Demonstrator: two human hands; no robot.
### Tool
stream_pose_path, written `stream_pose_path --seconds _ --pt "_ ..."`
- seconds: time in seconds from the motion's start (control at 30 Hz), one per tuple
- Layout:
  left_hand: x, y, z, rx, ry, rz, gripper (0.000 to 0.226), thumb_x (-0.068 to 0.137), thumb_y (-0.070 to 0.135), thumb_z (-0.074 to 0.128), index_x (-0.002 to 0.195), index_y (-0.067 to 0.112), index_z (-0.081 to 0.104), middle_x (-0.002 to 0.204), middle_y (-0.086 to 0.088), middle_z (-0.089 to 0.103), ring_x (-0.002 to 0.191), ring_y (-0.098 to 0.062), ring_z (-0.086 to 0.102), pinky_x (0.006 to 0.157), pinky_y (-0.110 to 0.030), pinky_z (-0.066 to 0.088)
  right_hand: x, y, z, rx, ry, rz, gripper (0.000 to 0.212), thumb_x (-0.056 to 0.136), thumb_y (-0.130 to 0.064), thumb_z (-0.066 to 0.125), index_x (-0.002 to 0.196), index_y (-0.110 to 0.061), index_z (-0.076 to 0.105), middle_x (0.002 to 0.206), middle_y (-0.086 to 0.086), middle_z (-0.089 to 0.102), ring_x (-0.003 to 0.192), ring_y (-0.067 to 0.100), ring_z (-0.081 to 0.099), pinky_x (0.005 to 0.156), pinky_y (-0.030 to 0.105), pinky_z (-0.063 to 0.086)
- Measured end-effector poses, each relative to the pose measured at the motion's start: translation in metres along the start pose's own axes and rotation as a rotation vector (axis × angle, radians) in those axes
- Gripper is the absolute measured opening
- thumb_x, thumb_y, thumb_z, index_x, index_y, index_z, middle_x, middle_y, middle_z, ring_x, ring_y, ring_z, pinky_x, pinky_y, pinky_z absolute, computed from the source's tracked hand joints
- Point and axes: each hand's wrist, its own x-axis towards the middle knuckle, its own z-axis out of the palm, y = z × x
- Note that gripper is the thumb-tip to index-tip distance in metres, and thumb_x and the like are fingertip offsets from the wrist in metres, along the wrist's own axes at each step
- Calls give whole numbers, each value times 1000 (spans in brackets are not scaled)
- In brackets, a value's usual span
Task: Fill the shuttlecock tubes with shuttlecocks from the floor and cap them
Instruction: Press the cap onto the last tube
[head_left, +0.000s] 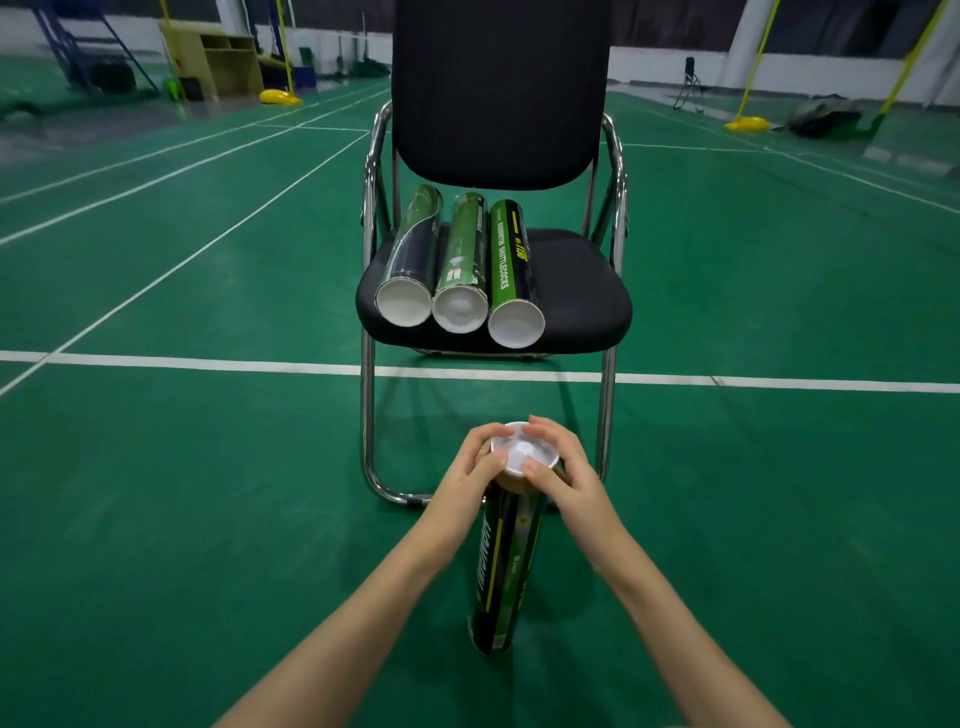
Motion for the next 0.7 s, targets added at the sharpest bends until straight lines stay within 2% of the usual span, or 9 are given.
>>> stream_pose_path --seconds 0.13,0.2,0.33,0.4,0.47,0.5,0.6,0.7 --pt "-2 5 -1 29 0 -30 24 83 35 47 106 36 56 115 -2 62 100 -15 57 91 -31 43 -2 -7 -1 -24 -45 19 36 79 -32 55 115 -32 54 133 -16 43 118 -14 39 91 0 33" --pt "-5 8 -4 21 -15 -55 27 84 32 49 110 34 56 112 0 64 101 -15 58 93 -32 44 -2 -12 -3 -38 -81 50 38 78 -35 56 116 -34 54 133 -19 41 121 -12 38 94 5 36" --pt "-12 16 -12 -54 -54 -96 29 93 23 50 122 29 52 112 4 66 96 -9 62 76 -18 45 1 -22 -9 -77 -150 138 63 82 -33 66 137 -34 36 139 -20 36 126 0 38 96 15 37" --pt "-14 19 -14 -36 -54 -117 37 90 31 52 127 36 49 115 10 65 103 -9 61 81 -22 46 6 -27 -14 -199 -199 201 74 81 -36 69 142 -30 28 142 -16 35 128 5 37 102 24 36" --pt "-15 18 -15 -31 -52 -142 48 83 38 57 129 42 46 114 10 65 103 -11 61 89 -30 45 11 -35 -20 -347 -255 235 79 75 -39 73 141 -28 31 141 -10 40 125 8 41 104 33 39" --pt "-16 17 -15 -39 -44 -155 51 80 37 60 129 42 45 111 8 66 99 -11 62 86 -30 45 12 -39 -23 -402 -281 239 81 72 -38 76 140 -26 33 140 -9 41 124 8 42 103 33 40" --pt "-15 27 -10 -14 -66 -196 52 80 31 65 130 32 49 112 4 67 91 -8 64 74 -22 46 6 -55 -32 -547 -311 209 82 66 -36 80 135 -24 39 132 -7 42 119 8 43 97 22 37" --pt "-10 56 3 13 -168 -165 45 81 28 64 125 23 55 110 6 68 94 -8 64 77 -24 47 -6 -80 -47 -577 -215 108 64 65 -36 82 118 -29 47 119 -6 49 106 6 50 86 21 45"
